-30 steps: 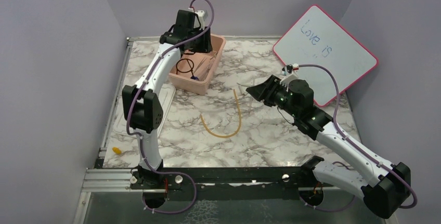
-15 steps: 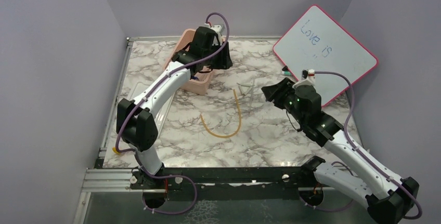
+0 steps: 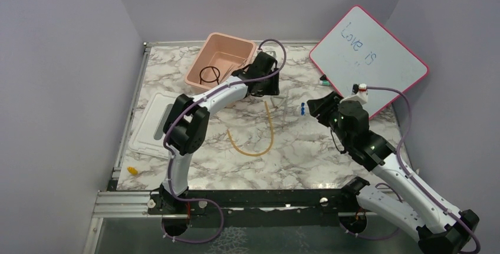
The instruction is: Organize the chemistry lab equipment
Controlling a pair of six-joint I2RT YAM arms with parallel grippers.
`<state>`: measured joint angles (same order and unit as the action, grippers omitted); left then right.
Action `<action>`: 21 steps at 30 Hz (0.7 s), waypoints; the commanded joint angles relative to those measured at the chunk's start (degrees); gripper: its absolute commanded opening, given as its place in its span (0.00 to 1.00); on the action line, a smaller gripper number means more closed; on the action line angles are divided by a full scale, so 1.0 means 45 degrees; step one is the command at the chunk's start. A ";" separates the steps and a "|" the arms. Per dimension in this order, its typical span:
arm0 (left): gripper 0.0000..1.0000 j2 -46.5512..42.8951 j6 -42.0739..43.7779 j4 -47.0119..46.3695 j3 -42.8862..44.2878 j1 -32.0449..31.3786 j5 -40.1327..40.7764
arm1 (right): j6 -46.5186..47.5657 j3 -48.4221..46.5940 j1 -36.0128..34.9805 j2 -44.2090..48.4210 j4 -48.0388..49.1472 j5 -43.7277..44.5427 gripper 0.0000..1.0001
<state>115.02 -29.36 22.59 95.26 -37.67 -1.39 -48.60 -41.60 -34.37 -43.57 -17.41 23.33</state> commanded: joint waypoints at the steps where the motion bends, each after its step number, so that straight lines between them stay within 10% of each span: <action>1: 0.52 0.0881 -0.0398 -0.0253 0.0608 -0.0115 0.1406 | -0.0159 0.0116 0.0061 0.0135 -0.0379 0.0695 0.52; 21: 0.36 0.3511 -0.0162 0.0542 0.1797 -0.0486 0.1647 | -0.0118 0.0109 0.0079 -0.0110 -0.0350 0.0734 0.52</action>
<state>129.54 -30.44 23.46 101.36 -39.27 3.68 -48.64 -41.50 -34.37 -43.99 -18.20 24.62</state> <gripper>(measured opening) 0.364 0.518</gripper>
